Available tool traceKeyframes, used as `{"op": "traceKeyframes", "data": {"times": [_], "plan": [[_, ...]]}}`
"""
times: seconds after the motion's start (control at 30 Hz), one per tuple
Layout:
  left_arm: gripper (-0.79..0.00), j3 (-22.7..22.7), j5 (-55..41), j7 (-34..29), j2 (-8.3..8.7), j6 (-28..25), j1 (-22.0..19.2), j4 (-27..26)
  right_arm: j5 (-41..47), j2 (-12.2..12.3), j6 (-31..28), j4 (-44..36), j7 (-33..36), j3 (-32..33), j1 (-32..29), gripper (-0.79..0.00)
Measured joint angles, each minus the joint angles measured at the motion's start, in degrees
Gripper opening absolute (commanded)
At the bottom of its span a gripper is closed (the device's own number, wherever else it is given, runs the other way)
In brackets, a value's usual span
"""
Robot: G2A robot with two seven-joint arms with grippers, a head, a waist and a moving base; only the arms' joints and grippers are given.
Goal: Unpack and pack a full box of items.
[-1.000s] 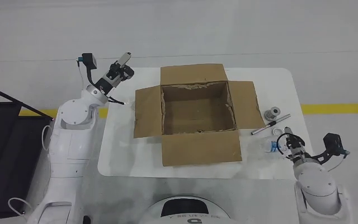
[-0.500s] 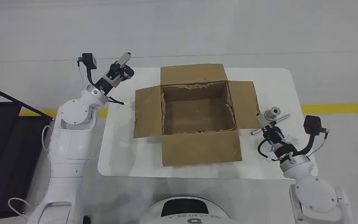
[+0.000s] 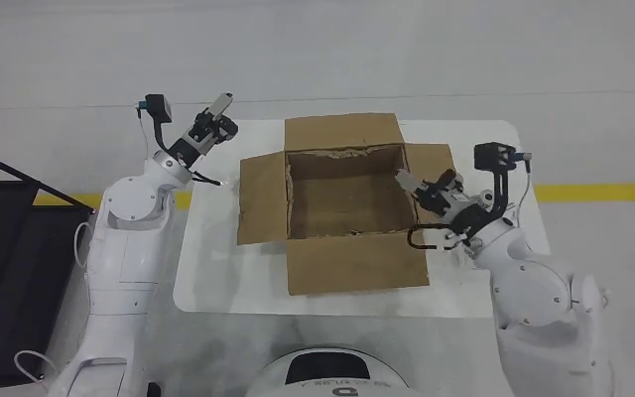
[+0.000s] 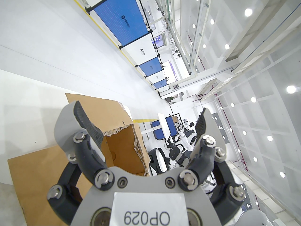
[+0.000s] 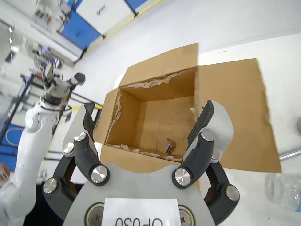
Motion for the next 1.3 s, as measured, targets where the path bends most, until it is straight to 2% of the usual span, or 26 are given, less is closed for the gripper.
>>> {"op": "traceKeyframes", "data": {"times": [0.1, 0.2, 0.3, 0.6, 0.77, 0.87, 1.13, 1.3], "plan": [[0.000, 0.00, 0.00, 0.00, 0.00, 0.00, 0.00, 0.00, -4.94, -0.05, 0.08, 4.66, 9.89, -9.30, 8.78, 0.000], [0.000, 0.00, 0.00, 0.00, 0.00, 0.00, 0.00, 0.00, -10.24, -0.54, -0.52, 12.11, 16.18, -18.26, 17.43, 0.000], [0.000, 0.00, 0.00, 0.00, 0.00, 0.00, 0.00, 0.00, -14.26, -1.38, 1.07, 19.27, 18.84, -25.37, 23.84, 0.000], [0.000, 0.00, 0.00, 0.00, 0.00, 0.00, 0.00, 0.00, -27.84, -4.41, 5.88, 38.16, 23.24, -40.69, 35.35, 0.000], [0.000, 0.00, 0.00, 0.00, 0.00, 0.00, 0.00, 0.00, -25.74, -6.50, 5.84, 45.39, 23.20, -44.52, 39.57, 0.000], [0.000, 0.00, 0.00, 0.00, 0.00, 0.00, 0.00, 0.00, -22.94, -7.80, 5.23, 49.26, 22.70, -46.08, 41.55, -0.145], [0.000, 0.00, 0.00, 0.00, 0.00, 0.00, 0.00, 0.00, -16.97, -11.51, 3.42, 61.67, 21.64, -50.50, 46.76, -0.145], [0.000, 0.00, 0.00, 0.00, 0.00, 0.00, 0.00, 0.00, -14.33, -13.26, 0.66, 68.81, 21.68, -51.81, 49.44, -0.172]]}}
